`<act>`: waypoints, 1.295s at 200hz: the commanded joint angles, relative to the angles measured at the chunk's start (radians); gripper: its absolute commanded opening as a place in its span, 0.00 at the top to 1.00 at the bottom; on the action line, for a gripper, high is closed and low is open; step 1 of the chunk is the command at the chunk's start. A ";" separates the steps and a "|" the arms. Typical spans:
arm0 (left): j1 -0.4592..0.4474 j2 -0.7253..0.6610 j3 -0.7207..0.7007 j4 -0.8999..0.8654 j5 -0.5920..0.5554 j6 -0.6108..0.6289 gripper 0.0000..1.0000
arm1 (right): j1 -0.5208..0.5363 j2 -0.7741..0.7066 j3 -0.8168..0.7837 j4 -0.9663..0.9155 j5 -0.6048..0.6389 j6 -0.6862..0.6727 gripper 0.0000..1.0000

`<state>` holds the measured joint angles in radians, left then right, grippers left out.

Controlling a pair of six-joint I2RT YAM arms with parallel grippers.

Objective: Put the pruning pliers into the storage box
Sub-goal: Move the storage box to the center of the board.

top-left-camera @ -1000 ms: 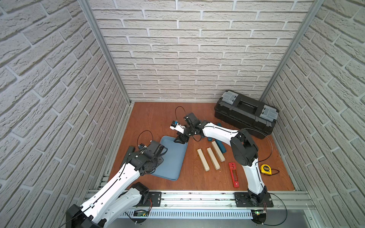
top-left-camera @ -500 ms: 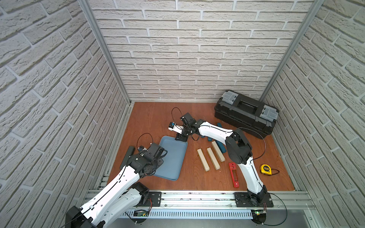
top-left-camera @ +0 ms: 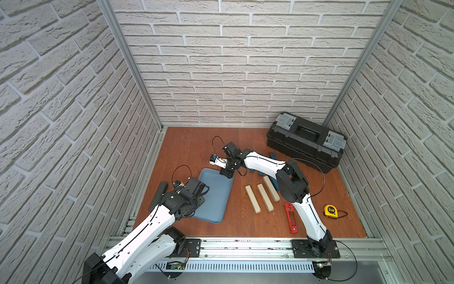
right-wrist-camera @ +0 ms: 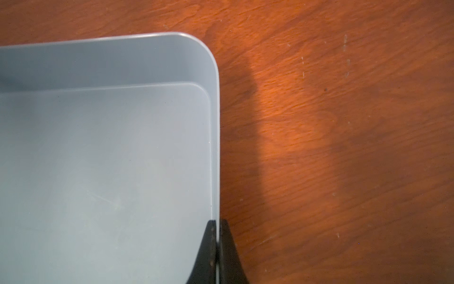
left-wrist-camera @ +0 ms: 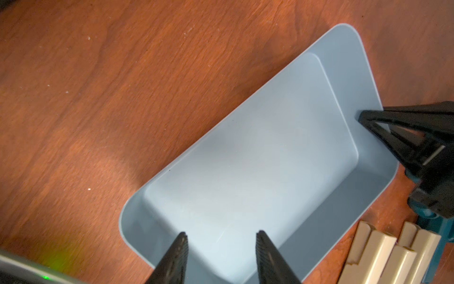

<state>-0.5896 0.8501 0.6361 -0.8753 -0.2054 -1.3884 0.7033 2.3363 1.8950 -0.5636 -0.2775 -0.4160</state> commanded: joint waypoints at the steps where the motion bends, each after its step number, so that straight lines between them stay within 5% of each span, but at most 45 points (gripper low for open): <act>1: -0.003 0.025 -0.005 0.071 -0.034 0.027 0.51 | 0.000 0.021 0.054 -0.005 0.062 0.030 0.97; 46: 0.024 0.132 0.069 0.179 -0.046 0.098 0.49 | -0.009 0.091 0.193 -0.032 0.289 0.240 0.97; 106: 0.152 0.262 0.153 0.329 -0.009 0.249 0.45 | -0.055 0.157 0.306 -0.081 0.446 0.432 0.97; 167: 0.341 0.447 0.231 0.407 0.175 0.456 0.40 | -0.122 0.165 0.305 -0.087 0.483 0.477 0.97; 259: 0.398 0.710 0.347 0.483 0.225 0.588 0.42 | -0.133 0.114 0.229 -0.077 0.439 0.377 0.97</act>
<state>-0.2077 1.5188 0.9485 -0.4252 0.0013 -0.8436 0.5674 2.4908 2.1750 -0.6285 0.1577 0.0093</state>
